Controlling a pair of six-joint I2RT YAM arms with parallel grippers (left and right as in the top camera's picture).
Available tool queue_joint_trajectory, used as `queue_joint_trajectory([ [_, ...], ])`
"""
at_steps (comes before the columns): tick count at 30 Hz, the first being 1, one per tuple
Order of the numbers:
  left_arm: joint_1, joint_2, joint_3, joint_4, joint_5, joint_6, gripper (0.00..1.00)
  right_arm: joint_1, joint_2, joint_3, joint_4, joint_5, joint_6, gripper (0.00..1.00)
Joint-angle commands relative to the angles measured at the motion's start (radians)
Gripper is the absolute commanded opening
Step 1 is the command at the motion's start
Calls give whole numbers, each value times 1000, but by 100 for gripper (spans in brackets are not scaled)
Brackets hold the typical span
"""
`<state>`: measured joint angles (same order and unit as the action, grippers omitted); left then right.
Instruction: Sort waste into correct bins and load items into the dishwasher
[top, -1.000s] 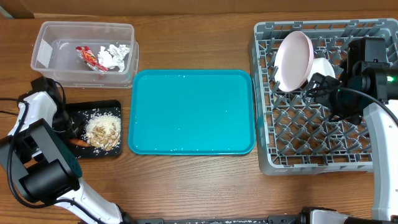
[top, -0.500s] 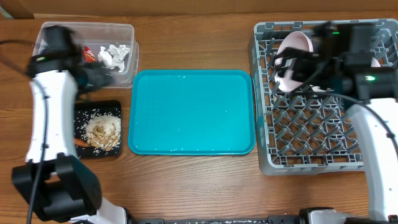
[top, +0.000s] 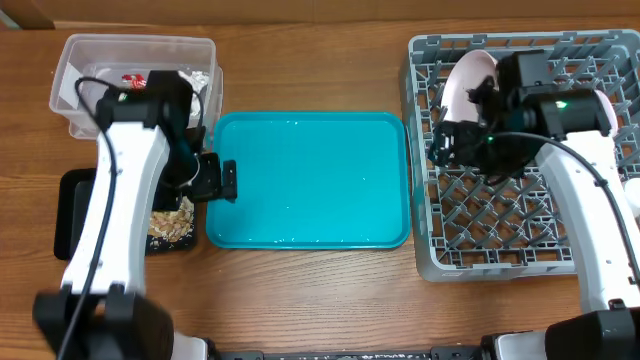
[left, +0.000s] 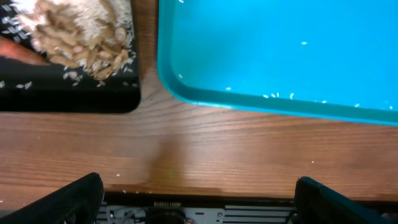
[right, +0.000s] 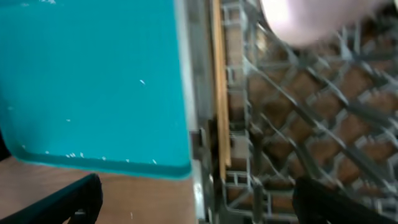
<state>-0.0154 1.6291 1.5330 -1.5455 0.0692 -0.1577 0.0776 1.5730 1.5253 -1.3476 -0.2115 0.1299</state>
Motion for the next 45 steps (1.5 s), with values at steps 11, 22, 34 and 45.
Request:
queue_joint_trajectory([
  [11,-1,-874,-483,388,-39,-7,100,-81,-615,-509,349,80,62,100],
  [22,-1,-1095,-514,381,-27,-6,100,-85,-950,-577,344,114,83,100],
  [34,-1,-1094,-514,315,-27,-6,100,-85,-948,-577,343,114,83,100],
  [45,-1,-1094,-514,315,-27,-6,99,-84,-1027,-653,415,143,39,100],
])
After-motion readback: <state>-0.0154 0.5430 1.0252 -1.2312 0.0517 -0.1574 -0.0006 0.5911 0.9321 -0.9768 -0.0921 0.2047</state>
